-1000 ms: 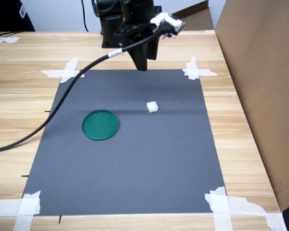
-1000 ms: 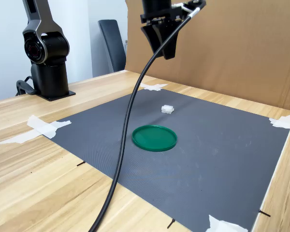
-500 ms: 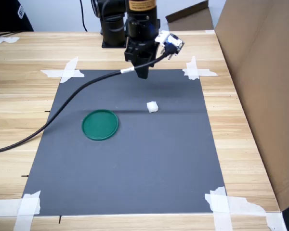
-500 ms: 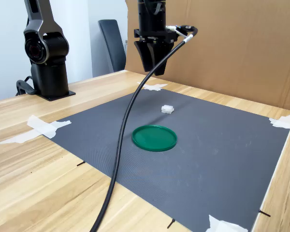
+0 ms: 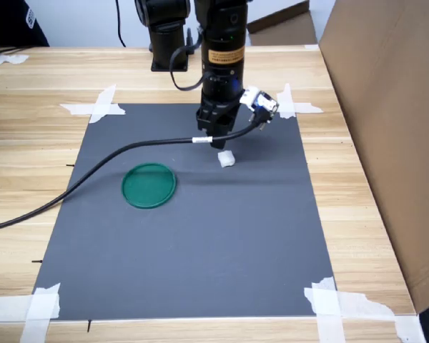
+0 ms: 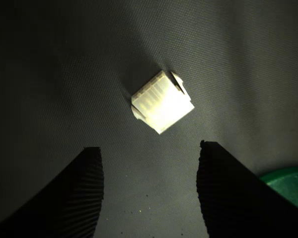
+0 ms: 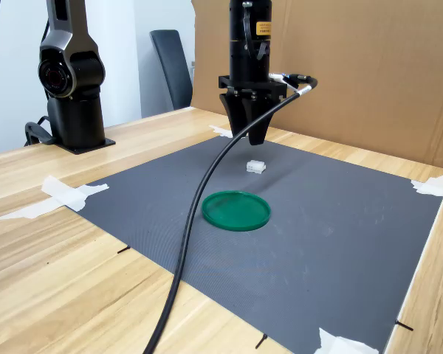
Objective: Grasp a white terminal and put it in the green lid.
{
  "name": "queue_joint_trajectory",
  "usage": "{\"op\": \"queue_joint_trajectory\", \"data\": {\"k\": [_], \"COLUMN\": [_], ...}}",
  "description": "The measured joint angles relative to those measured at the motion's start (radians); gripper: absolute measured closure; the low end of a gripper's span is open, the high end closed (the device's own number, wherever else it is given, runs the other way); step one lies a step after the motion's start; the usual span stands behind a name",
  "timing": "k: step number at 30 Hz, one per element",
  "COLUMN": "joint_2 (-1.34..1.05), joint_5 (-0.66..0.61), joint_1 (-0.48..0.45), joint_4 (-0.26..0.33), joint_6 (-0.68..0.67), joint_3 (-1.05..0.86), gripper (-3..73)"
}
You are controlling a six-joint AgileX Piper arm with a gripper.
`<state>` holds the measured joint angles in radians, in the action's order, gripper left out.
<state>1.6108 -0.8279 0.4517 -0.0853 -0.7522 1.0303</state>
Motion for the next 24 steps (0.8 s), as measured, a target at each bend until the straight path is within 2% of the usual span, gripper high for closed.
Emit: {"op": "queue_joint_trajectory", "data": {"k": [15,24], "joint_2": [0.123,0.159], "joint_5": [0.049,0.094], "joint_1": [0.000,0.000], "joint_4": [0.014,-0.017], "joint_6": [-0.079,-0.066], "joint_3": [0.003,0.013], "gripper": [21.1,20.9]}}
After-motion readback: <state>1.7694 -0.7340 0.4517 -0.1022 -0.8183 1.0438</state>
